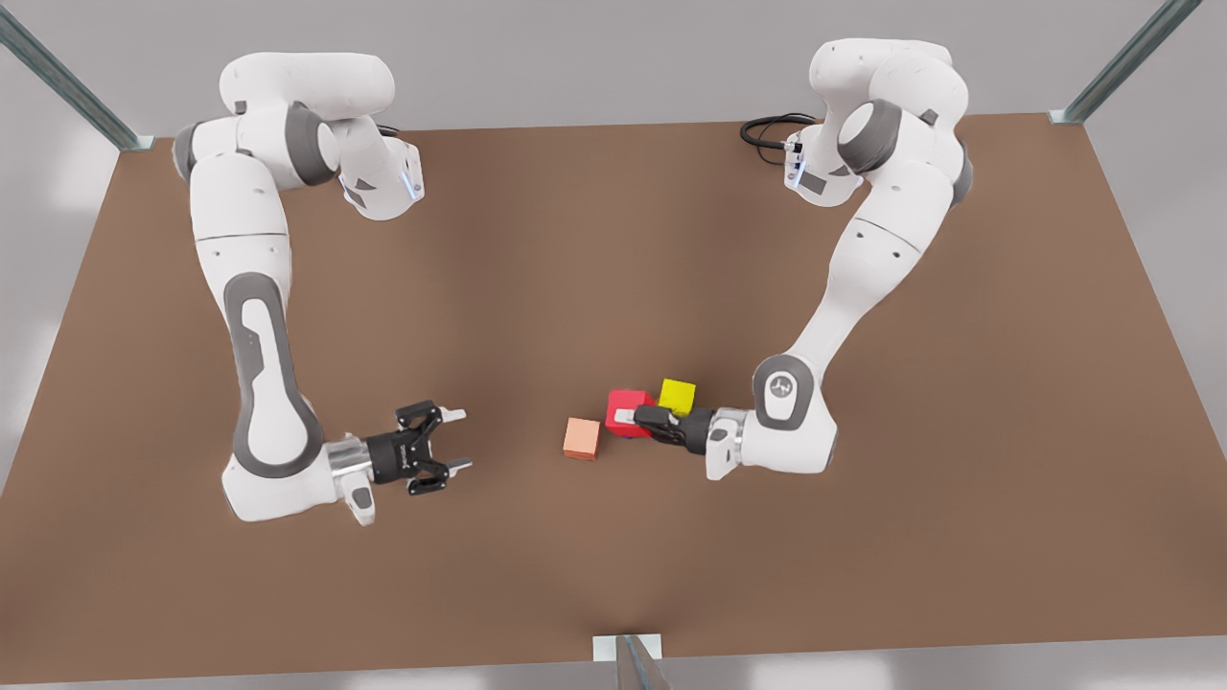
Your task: Pick up red wooden cube and pass to hand red wooden cube and place in blue wooden cube
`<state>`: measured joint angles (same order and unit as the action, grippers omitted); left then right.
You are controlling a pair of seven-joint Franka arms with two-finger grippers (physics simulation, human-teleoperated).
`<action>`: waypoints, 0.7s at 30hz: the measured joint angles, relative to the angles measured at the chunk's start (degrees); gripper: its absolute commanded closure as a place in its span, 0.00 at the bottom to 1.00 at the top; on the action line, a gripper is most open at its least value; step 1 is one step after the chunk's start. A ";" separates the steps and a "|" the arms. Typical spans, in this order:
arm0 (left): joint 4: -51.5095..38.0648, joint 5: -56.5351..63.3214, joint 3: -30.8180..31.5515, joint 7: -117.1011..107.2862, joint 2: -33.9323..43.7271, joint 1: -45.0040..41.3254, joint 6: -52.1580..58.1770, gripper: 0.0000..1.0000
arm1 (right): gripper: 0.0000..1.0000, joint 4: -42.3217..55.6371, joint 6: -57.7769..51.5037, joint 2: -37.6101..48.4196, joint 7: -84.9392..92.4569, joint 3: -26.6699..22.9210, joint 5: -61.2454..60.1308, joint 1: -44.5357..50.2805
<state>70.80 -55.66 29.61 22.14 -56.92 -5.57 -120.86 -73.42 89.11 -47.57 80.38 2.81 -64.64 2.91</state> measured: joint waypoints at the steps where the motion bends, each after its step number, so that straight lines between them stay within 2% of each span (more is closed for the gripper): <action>1: -0.01 -0.24 -0.01 -0.80 -0.10 -0.16 -1.97 0.35 | 0.00 -0.28 0.31 -0.13 3.08 0.28 -1.16 0.27; 6: 0.06 -0.82 -0.02 -4.37 -0.27 -0.25 -8.06 0.35 | 0.00 -1.45 1.79 -1.60 16.11 0.53 -5.91 3.00; 12: 0.07 -1.17 0.40 -7.81 -0.12 0.07 -10.51 0.35 | 0.00 -1.57 4.73 -3.42 27.37 0.52 -10.86 5.14; 21: 0.06 -7.34 2.18 -10.38 -0.26 1.95 -8.26 0.34 | 0.00 -1.31 11.61 -5.40 31.37 0.59 -18.96 10.17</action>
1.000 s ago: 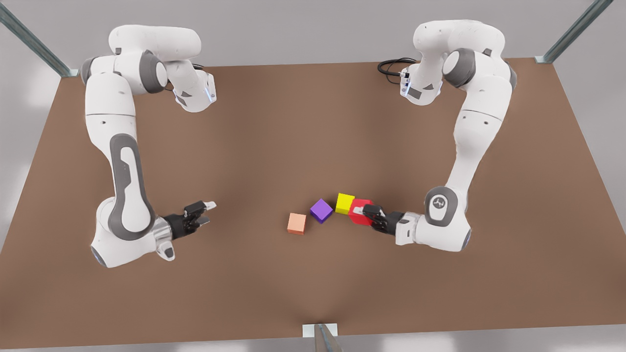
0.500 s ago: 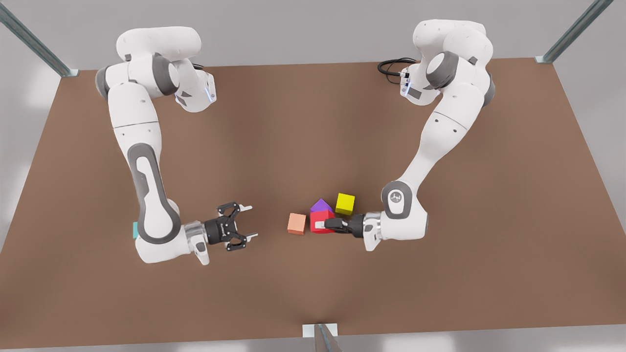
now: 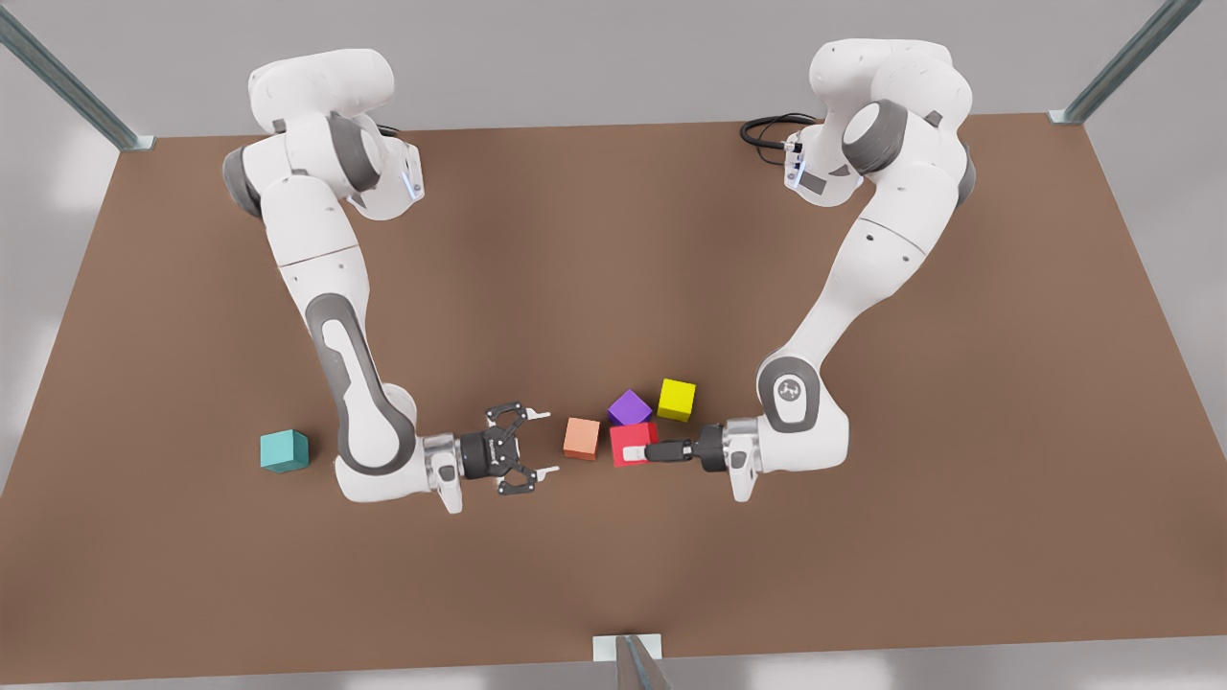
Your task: Pick up red wooden cube and pass to hand red wooden cube and place in blue wooden cube
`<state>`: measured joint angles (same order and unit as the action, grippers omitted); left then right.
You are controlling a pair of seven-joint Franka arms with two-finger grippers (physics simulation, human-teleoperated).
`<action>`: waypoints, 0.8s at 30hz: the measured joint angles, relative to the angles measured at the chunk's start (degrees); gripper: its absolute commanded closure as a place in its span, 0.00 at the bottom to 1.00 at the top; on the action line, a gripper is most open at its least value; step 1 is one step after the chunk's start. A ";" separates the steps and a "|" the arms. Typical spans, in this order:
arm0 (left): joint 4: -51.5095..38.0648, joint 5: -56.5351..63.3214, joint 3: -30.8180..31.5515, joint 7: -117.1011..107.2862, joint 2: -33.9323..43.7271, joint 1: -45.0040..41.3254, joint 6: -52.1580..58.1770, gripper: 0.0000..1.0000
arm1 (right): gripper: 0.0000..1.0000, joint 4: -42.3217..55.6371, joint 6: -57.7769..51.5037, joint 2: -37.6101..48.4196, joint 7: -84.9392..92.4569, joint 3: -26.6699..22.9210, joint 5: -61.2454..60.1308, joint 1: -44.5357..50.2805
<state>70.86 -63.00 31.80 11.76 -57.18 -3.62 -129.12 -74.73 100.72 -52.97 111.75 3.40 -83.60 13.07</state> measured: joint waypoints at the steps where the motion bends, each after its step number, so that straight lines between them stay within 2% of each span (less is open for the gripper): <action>1: 0.00 -0.08 -0.01 0.15 -0.03 0.00 0.34 0.34 | 0.00 0.02 0.65 -0.01 -0.08 0.00 -0.55 0.51; 24: 0.09 -0.54 0.07 1.78 0.05 -0.26 2.07 0.34 | 0.00 2.60 9.02 -1.80 -1.11 1.71 -6.84 5.95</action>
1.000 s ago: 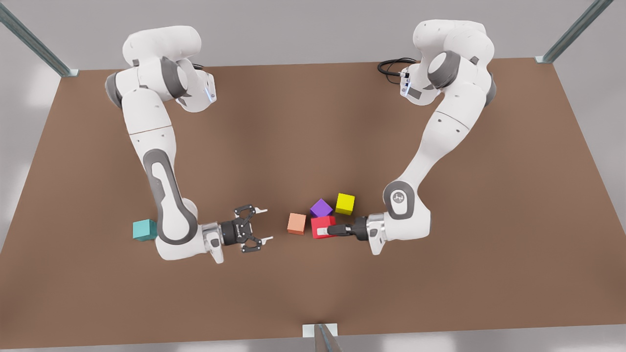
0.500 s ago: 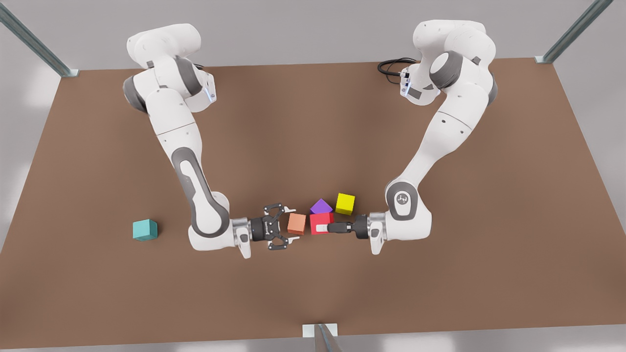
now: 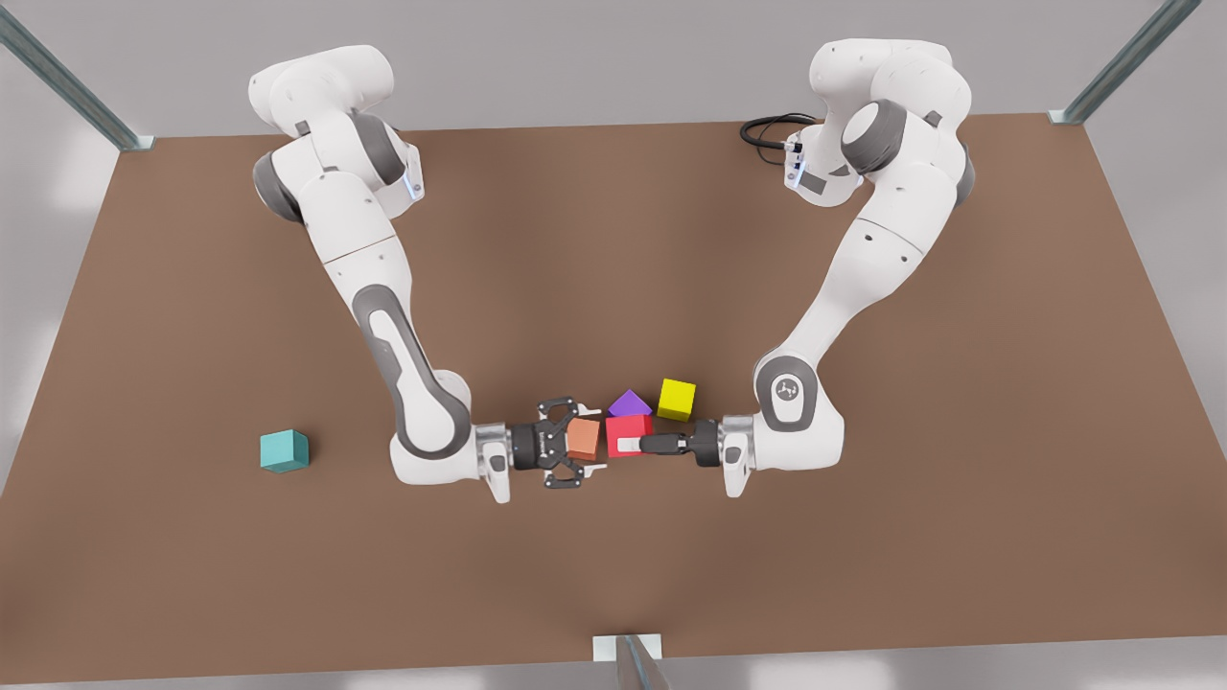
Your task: Pick up red wooden cube and pass to hand red wooden cube and place in blue wooden cube
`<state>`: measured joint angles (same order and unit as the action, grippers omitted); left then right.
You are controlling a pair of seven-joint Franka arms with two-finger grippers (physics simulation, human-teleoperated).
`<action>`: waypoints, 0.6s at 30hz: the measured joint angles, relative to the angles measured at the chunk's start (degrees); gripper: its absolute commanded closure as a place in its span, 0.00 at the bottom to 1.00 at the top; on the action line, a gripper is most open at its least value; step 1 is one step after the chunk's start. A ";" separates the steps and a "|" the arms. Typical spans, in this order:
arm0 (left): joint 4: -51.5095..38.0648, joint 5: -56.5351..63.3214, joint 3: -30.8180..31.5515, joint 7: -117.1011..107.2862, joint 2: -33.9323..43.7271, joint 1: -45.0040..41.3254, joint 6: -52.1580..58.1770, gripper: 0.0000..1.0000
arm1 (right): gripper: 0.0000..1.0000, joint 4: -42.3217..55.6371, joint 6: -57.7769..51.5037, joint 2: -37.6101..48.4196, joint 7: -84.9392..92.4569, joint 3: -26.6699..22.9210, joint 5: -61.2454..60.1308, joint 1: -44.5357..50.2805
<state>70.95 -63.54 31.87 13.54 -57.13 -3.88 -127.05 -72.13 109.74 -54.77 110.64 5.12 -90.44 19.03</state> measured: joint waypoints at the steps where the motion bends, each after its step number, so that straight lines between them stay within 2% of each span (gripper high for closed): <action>1: 0.02 0.00 0.00 0.03 0.00 0.01 0.00 0.34 | 0.00 0.21 0.26 -0.03 -0.02 0.19 -0.05 0.06; 18: 0.00 -0.33 0.08 0.30 -0.43 -0.31 -0.27 0.34 | 0.00 3.96 6.68 -2.31 -0.24 2.54 -2.03 3.13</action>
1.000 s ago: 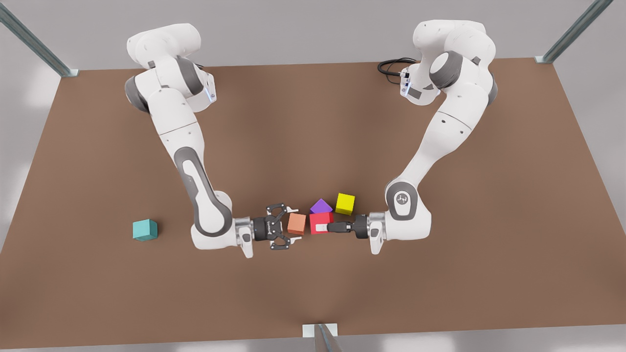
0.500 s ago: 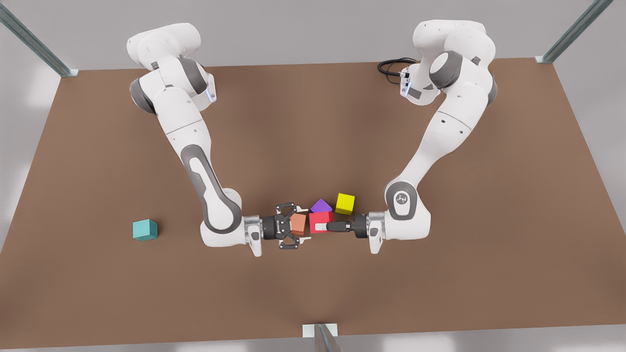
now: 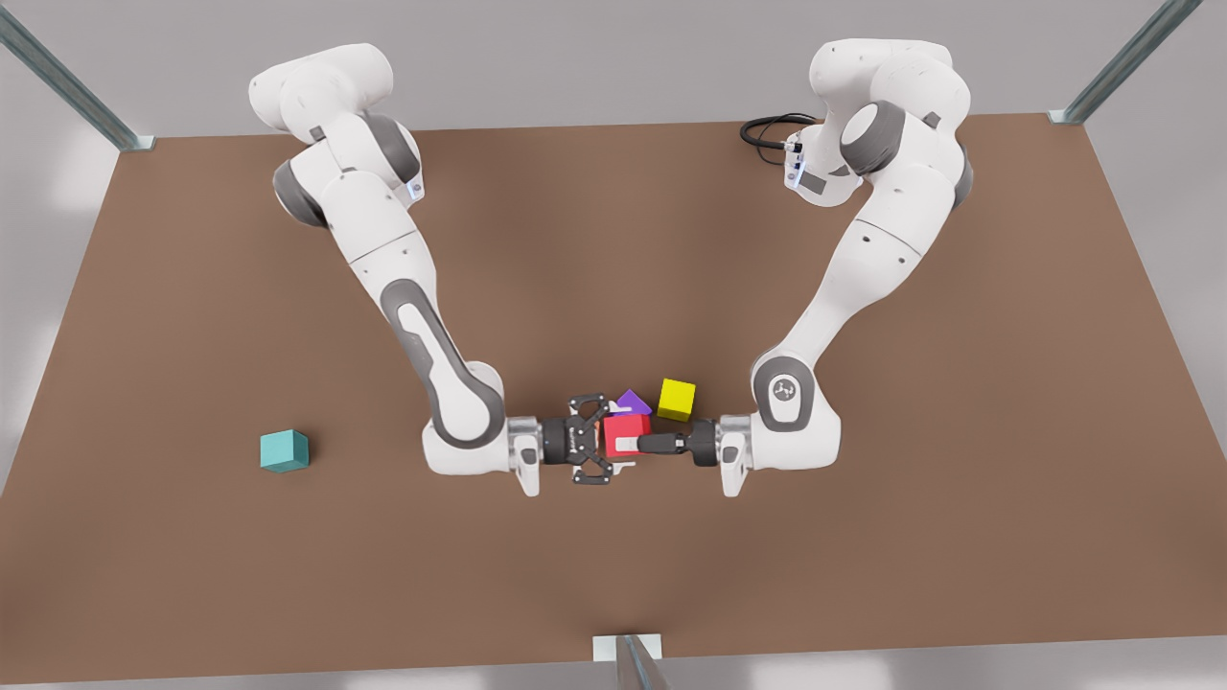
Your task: Pick up red wooden cube and pass to hand red wooden cube and place in blue wooden cube
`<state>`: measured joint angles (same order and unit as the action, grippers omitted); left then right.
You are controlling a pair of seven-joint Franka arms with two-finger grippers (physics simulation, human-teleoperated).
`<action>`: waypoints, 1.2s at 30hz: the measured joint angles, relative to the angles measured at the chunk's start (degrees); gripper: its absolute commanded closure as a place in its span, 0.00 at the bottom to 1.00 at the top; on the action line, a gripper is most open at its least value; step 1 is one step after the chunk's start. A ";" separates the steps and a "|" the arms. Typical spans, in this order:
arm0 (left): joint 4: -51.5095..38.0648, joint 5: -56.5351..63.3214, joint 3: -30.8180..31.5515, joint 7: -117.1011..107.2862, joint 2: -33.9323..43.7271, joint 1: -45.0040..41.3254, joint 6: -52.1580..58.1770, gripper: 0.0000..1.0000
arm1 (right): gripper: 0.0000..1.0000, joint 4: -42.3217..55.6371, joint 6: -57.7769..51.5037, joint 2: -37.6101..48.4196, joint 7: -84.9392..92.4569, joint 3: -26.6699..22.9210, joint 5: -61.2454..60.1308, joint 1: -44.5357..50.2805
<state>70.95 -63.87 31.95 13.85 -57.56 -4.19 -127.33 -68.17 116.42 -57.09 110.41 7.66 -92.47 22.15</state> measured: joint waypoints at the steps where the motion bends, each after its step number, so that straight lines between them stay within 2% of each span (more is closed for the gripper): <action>1: 0.00 -0.02 0.00 0.00 0.00 -0.01 -0.03 0.34 | 0.00 0.14 0.27 -0.02 -0.01 0.12 -0.07 0.00; 3: 0.00 -0.05 0.00 0.01 -0.01 -0.03 -0.07 0.34 | 0.00 0.49 0.70 -0.03 -0.02 0.20 -0.16 -0.07; 5: -0.01 -0.08 0.00 0.02 -0.01 -0.01 -0.11 0.34 | 0.23 0.60 0.98 -0.04 -0.05 0.23 -0.18 -0.08; 6: -0.01 -0.08 -0.01 0.02 -0.01 -0.01 -0.12 0.34 | 0.25 0.65 1.09 -0.04 -0.06 0.23 -0.18 -0.09; 10: -0.01 -0.11 0.01 0.03 -0.14 -0.01 -0.20 0.34 | 0.25 0.72 1.34 0.03 -0.12 0.23 -0.18 -0.20; 11: -0.01 -0.15 0.01 0.04 -0.20 -0.01 -0.22 0.22 | 0.25 0.72 1.37 0.03 -0.13 0.19 -0.18 -0.29; 12: -0.01 -0.32 0.00 0.18 -0.24 -0.02 -0.20 0.00 | 0.25 0.73 1.39 0.07 -0.14 0.20 -0.19 -0.37; 20: 0.00 -0.10 -0.05 0.79 0.13 1.16 -0.01 0.00 | 0.25 0.59 1.22 0.47 -0.21 0.15 -0.22 -1.21; 23: -0.03 2.33 0.04 0.40 1.36 5.09 1.30 0.00 | 0.25 0.40 0.99 0.65 -0.23 0.15 -0.11 -2.31; 25: -0.19 5.28 0.08 -0.04 2.65 10.90 4.75 0.00 | 0.25 0.05 0.31 1.43 -0.22 -0.17 1.98 -4.67; 27: -0.24 11.35 0.06 -0.54 5.91 18.19 9.73 0.00 | 0.25 -0.94 -1.64 3.82 -0.21 -0.92 11.42 -10.01; 29: -0.71 23.82 0.25 -1.40 12.94 25.07 17.07 0.00 | 0.25 -1.60 -5.81 8.45 -0.34 -5.16 28.58 -14.85; 31: -0.96 38.94 2.44 -3.39 19.90 26.54 23.95 0.00 | 0.25 -2.26 -9.21 13.31 -0.48 -8.42 47.71 -16.49; 33: -0.43 52.18 4.55 -5.45 24.31 26.30 30.33 0.00 | 0.24 -3.26 -11.20 15.84 -0.59 -9.52 64.72 -16.77; 34: 2.76 56.33 -3.68 -6.14 29.28 19.65 32.62 0.00 | 0.24 -5.22 -11.45 17.32 -0.63 -9.73 71.18 -16.84; 35: 9.79 58.03 -16.57 -6.58 35.94 9.23 33.21 0.00 | 0.24 -9.27 -10.66 19.59 -0.63 -9.84 76.29 -17.21; 36: 13.35 59.16 -23.85 -6.99 39.66 3.28 33.67 0.00 | 0.24 -13.85 -9.19 22.14 -0.64 -9.93 80.42 -17.66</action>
<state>84.30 -4.71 8.11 6.85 -17.90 -0.91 -93.66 -82.02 107.23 -34.95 109.77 -2.28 -12.05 4.49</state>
